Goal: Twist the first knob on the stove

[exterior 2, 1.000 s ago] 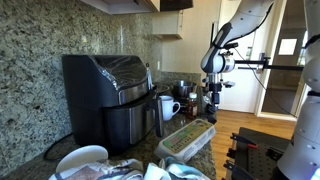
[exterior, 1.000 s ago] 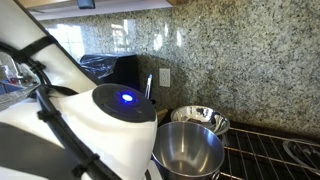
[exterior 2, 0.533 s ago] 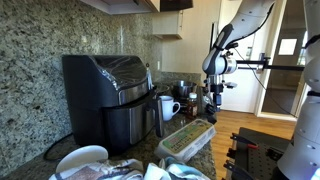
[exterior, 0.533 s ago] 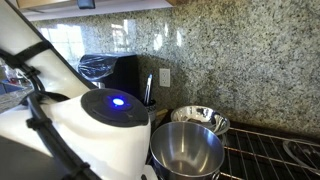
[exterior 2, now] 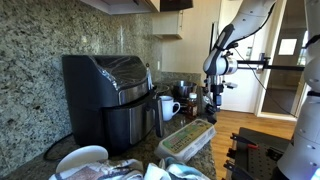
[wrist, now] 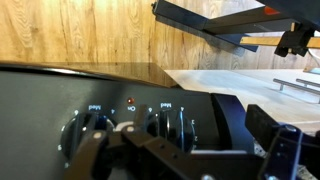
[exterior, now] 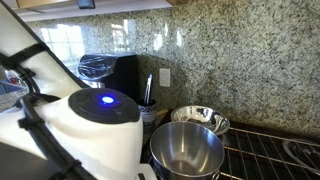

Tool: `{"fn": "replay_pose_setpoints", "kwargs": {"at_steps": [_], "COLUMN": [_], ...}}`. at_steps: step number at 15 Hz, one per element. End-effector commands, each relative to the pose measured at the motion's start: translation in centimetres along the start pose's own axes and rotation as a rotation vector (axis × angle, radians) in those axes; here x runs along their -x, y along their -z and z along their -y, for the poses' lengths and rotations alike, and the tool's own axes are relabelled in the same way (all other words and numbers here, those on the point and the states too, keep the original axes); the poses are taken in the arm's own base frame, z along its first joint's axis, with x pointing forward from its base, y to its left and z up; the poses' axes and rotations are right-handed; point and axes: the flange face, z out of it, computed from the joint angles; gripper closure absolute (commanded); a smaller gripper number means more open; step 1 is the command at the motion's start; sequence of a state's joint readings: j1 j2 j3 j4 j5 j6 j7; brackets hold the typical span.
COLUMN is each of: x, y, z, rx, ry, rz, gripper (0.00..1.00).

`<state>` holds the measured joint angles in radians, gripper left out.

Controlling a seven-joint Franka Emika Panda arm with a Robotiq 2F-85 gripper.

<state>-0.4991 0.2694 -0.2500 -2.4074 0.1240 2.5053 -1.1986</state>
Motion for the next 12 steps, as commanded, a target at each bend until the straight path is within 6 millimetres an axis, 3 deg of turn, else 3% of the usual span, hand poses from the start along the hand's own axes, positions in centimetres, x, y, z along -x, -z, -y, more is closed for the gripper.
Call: {"fn": "replay_pose_setpoints", "kwargs": {"at_steps": [1,12], "x": [0.1,-0.9], "y": [0.9,0.9], "z": [0.8,0.8], "rx": [0.038,0.091], "ry": [0.019,0.049], "rz": [-0.020,-0.041], "gripper": [0.00,0.00]}}
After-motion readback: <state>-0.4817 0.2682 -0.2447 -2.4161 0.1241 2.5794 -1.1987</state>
